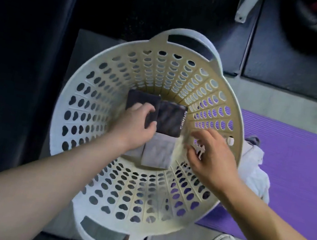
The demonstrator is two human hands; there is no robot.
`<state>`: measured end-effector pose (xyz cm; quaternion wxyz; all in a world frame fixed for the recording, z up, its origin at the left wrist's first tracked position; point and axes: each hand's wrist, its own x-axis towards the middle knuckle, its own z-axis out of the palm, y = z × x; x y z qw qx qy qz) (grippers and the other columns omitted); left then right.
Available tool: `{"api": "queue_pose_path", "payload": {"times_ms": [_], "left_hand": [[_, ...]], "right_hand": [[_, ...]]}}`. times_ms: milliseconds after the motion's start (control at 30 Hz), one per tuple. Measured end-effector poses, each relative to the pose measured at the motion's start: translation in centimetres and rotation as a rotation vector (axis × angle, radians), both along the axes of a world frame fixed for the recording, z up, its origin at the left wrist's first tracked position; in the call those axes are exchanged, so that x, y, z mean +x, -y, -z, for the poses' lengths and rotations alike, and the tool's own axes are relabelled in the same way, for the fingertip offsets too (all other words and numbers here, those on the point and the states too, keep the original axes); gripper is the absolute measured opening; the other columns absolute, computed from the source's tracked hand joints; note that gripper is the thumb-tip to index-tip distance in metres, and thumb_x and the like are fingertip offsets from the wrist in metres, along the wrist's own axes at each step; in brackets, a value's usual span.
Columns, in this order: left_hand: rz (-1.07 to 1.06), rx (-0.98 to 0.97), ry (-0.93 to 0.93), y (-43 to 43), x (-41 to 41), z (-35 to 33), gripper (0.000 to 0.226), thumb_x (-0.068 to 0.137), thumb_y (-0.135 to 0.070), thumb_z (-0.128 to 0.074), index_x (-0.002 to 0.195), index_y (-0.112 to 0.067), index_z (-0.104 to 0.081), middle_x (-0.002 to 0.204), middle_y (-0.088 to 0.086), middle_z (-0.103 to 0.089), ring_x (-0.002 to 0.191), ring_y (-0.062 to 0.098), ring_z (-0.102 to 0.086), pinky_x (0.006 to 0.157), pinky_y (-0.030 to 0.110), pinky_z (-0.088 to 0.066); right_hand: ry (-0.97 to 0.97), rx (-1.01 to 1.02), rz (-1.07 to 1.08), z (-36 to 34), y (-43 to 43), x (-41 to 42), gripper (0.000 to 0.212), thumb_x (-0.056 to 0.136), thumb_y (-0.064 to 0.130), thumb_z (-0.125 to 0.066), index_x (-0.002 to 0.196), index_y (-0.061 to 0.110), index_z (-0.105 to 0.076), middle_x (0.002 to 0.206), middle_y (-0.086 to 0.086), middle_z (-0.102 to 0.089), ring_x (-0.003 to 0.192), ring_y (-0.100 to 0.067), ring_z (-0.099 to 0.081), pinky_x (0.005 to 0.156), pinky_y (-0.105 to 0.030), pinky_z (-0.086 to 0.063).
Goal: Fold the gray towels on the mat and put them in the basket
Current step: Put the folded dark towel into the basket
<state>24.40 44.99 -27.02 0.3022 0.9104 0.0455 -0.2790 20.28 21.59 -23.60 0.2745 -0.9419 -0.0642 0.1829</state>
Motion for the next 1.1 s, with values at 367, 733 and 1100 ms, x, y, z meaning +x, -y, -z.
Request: {"api": "queue_pose_path", "payload": {"times_ms": [367, 733, 1100], "left_hand": [[0.238, -0.009, 0.159, 13.8, -4.0, -8.1, 0.037, 0.093, -0.038, -0.056, 0.126, -0.021, -0.060, 0.118, 0.001, -0.062, 0.112, 0.026, -0.059, 0.091, 0.045, -0.052], [0.315, 0.105, 0.154, 27.6, -10.3, -5.2, 0.033, 0.092, -0.037, -0.051, 0.115, -0.015, -0.062, 0.112, 0.009, -0.062, 0.105, 0.035, -0.059, 0.087, 0.049, -0.052], [0.234, 0.274, -0.079, 31.9, -12.6, 5.5, 0.044, 0.096, -0.041, -0.057, 0.130, -0.014, -0.051, 0.134, 0.016, -0.048, 0.122, 0.038, -0.051, 0.098, 0.052, -0.048]], "right_hand": [[0.089, -0.134, 0.040, -6.0, 16.5, -8.1, 0.026, 0.081, 0.017, -0.075, 0.105, 0.014, -0.065, 0.097, -0.001, -0.062, 0.082, -0.028, -0.063, 0.071, -0.043, -0.053], [-0.044, -0.169, -0.079, -0.2, 29.2, -15.5, 0.030, 0.084, 0.025, -0.070, 0.111, 0.013, -0.064, 0.102, -0.008, -0.063, 0.089, -0.036, -0.060, 0.074, -0.047, -0.054], [-0.214, -0.114, -0.009, 9.2, 30.0, -15.9, 0.040, 0.093, 0.030, -0.061, 0.130, 0.015, -0.059, 0.131, -0.006, -0.053, 0.119, -0.033, -0.049, 0.088, -0.046, -0.052]]}}
